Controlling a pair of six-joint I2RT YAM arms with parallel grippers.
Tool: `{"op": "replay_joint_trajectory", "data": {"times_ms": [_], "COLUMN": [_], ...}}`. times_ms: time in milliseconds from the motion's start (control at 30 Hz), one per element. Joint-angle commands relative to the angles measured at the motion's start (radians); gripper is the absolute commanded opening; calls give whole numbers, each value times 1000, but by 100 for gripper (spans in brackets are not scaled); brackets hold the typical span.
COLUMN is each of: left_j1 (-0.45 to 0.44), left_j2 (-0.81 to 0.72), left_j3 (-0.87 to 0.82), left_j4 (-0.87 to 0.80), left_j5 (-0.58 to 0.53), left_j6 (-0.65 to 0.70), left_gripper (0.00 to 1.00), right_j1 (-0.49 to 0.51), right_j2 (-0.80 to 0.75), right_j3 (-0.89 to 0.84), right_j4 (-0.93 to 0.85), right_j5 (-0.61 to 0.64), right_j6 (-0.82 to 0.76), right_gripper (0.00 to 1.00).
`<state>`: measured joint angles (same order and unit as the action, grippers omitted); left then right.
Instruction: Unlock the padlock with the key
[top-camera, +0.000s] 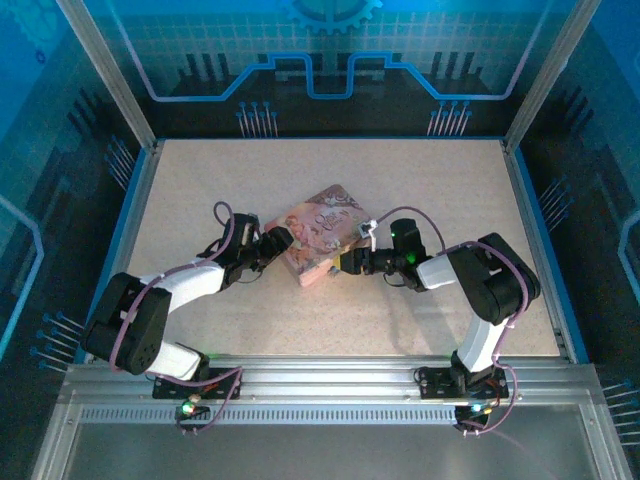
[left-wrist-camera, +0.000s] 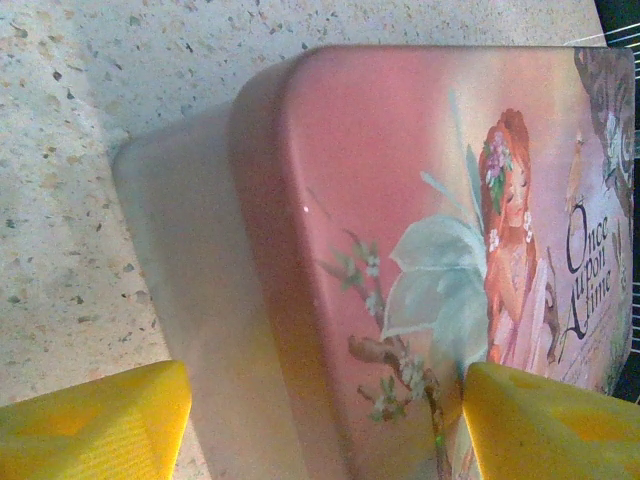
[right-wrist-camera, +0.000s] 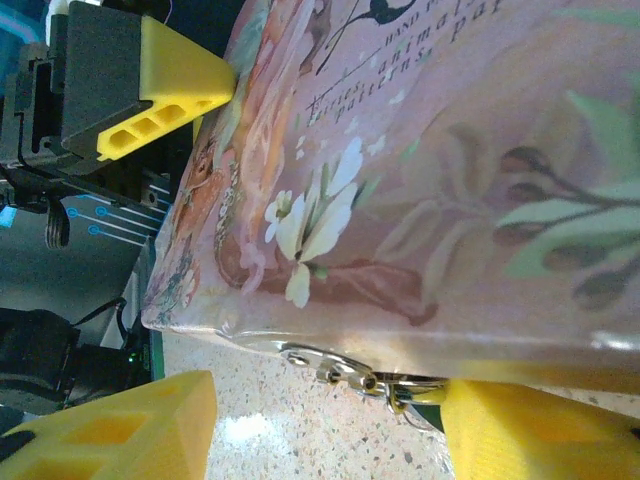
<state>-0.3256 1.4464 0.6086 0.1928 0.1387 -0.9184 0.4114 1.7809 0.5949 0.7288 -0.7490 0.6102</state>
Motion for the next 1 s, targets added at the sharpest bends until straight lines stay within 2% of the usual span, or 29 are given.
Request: {"op": "replay_joint_trajectory", "data": {"times_ms": [0,967], "left_j1": [-9,-9], "left_j2": [22,6], "left_j3": [-12,-15], "left_j4": [-61,-67], "left_j5": [20,15], "left_j6": [-3,-3], "left_gripper": [73,73], "right_j1": [22,21], "right_j2": [3,-29], "right_j3": [4,-21], "right_j4": [1,-107], "right_j5": [-53,-3], "right_j6": [-10,-87], "right_gripper": [58,18]}}
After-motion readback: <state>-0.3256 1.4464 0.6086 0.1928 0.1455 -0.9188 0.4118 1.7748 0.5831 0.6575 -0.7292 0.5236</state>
